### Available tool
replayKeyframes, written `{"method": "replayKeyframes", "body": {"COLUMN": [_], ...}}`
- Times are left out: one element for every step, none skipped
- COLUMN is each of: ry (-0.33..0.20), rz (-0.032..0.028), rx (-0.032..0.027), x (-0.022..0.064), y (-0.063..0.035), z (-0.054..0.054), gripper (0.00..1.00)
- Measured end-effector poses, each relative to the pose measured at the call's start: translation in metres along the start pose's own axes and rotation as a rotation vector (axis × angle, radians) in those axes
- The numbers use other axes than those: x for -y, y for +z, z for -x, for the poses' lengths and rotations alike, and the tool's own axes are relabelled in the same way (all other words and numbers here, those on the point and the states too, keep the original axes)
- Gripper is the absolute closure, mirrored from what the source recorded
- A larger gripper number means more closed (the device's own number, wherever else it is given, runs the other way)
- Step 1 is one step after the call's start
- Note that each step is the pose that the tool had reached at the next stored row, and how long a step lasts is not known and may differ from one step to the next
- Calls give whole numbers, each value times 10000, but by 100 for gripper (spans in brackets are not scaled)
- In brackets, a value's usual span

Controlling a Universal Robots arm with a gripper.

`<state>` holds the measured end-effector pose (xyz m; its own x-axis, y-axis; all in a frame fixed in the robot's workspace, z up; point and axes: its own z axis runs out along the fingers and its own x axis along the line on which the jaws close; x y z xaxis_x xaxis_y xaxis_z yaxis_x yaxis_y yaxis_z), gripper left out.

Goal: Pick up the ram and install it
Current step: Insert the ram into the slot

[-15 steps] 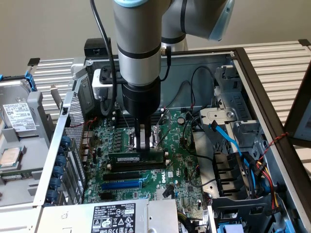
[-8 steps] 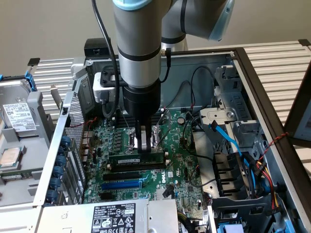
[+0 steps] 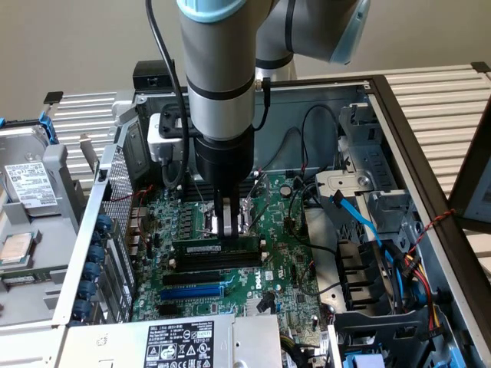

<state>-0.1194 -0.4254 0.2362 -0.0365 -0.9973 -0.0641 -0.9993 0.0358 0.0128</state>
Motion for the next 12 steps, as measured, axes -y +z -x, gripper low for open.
{"method": "replayKeyframes", "body": {"ry": [46, 76, 91, 96, 101, 104, 108, 114, 122, 131, 138, 142], "rz": [-4, -6, -8, -10, -11, -13, -14, -17, -27, -44, -66, -95], "rx": [-3, -28, -52, -82, -112, -137, -163, -192, -234, -277, -295, -295], "x": [0, 0, 0, 0, 0, 0, 0, 0, -1, 0, 0, 0], "y": [-1, -4, -6, -7, -8, -9, -9, -9, -9, -9, -8, -8], "z": [-1, -1, -1, -1, -1, 0, 0, 0, 0, 0, 0, -1], "gripper": [88, 88, 88, 88, 88, 88, 88, 88, 88, 88, 88, 88]}}
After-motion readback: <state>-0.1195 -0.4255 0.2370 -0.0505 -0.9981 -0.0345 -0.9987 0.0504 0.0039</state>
